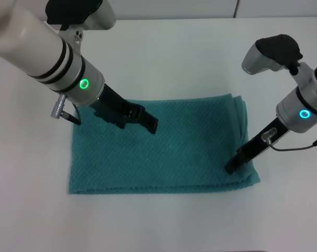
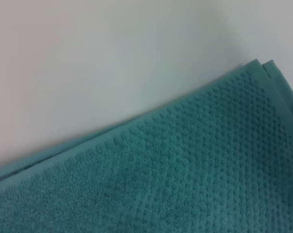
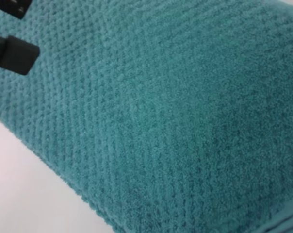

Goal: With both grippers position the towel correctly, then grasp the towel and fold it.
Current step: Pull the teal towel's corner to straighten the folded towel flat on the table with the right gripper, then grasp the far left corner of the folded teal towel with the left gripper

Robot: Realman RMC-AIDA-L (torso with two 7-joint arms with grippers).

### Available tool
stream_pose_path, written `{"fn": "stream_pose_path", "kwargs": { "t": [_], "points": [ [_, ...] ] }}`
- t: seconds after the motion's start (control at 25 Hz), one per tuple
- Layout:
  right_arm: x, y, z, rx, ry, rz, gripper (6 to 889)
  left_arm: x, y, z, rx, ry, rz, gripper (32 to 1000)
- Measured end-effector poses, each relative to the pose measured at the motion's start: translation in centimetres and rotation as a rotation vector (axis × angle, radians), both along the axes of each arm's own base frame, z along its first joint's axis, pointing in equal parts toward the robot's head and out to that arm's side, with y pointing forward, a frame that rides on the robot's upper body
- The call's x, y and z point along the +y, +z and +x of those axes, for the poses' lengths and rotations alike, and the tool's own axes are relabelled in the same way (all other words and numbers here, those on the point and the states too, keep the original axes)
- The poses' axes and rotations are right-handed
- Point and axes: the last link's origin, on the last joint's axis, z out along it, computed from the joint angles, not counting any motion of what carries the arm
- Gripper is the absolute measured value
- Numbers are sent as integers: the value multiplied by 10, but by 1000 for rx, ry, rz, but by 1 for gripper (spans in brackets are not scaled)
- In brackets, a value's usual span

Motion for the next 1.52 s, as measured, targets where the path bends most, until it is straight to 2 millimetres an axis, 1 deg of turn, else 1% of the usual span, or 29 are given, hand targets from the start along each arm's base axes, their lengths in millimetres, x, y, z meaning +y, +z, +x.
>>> {"fn": "stream_pose_path", "kwargs": {
  "t": [0.12, 0.36, 0.44, 0.72, 0.84, 0.88, 1.04, 1.32, 1.4, 1.52],
  "points": [
    [1, 3, -2, 3, 8, -2, 470, 0, 0, 0, -1, 1, 1, 860],
    [1, 3, -3, 4, 10, -3, 681, 0, 1, -1, -1, 3, 2, 860],
    [1, 3, -3, 4, 10, -3, 865, 0, 1, -1, -2, 4, 2, 860],
    [1, 5, -4, -2, 12, -7, 865, 0, 1, -2, -1, 7, 4, 860],
    [1, 13, -7, 2, 13, -10, 864, 0, 2, -3, -2, 8, 5, 860],
    [1, 15, -8, 3, 11, -10, 864, -1, 3, -6, -2, 16, 10, 860],
    [1, 33, -11, 3, 5, 18, 864, -1, 4, -9, -1, 22, 12, 859],
    [13, 74, -19, -8, 35, 143, 865, -2, 11, -23, 19, 48, 30, 859],
    [15, 83, -21, -4, 43, 178, 865, -2, 12, -25, 23, 51, 32, 859],
    [16, 90, -23, 1, 49, 205, 865, -1, 17, -30, 44, 56, 42, 859]
  ]
}}
